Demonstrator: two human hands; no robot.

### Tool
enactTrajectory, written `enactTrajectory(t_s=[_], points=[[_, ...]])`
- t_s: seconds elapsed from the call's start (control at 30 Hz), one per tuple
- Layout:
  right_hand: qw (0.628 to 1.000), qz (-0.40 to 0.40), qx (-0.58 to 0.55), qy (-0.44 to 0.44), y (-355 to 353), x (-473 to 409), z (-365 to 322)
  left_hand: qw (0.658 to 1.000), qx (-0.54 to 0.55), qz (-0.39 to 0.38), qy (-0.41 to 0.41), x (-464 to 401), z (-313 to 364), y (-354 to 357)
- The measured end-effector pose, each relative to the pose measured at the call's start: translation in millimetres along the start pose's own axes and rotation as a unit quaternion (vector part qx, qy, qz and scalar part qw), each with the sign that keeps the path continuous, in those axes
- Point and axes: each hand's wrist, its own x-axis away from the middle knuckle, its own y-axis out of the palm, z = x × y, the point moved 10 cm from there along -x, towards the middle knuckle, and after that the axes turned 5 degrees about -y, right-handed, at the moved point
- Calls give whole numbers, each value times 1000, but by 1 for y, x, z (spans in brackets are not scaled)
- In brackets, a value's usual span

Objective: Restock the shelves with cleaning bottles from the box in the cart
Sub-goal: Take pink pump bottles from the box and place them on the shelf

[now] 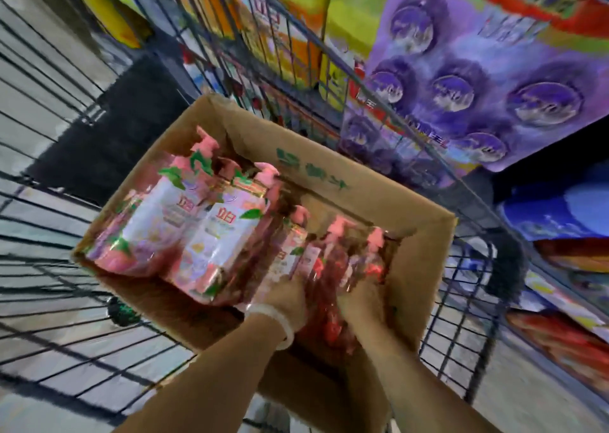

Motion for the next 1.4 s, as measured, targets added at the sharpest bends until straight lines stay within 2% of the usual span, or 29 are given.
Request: enactTrajectory(t_s=[0.1,0.23,0.4,0.53,0.67,0.8,0.97,1.07,1.1,1.17,1.23,1.3,1.4], points=[[999,-28,16,17,1,-19,-4,999,51,2,-9,-11,13,10],[995,-26,90,23,-2,-36,-6,999,38,20,-26,-20,13,9],[997,-14,21,67,6,-38,7,990,134,1,-54,-26,-11,7],[980,-39,-163,112,24,-39,17,987,126,-43,-87,-33,-40,0],[979,-45,-165,111,21,-43,18,988,97,-52,-111,-38,-56,-4],[981,-38,-163,98,14,-41,18,995,28,-13,-93,-20,-43,-6],[968,5,-230,95,0,-23,19,985,145,-41,-80,-1,-44,0],[945,-7,-323,46,-11,-8,11,957,270,-89,-53,9,-32,-11],[941,-15,-337,19,-18,-1,5,931,334,-135,-53,18,-24,-12],[934,-52,-351,-37,-36,22,-15,854,463,-231,-55,36,-11,-14],[920,-105,-367,-90,-57,49,-37,806,517,-287,-32,61,1,-27],[904,-145,-379,-137,-79,75,-55,807,510,-297,22,84,11,-47],[881,-168,-388,-212,-118,116,-79,832,500,-229,78,116,20,-94]])
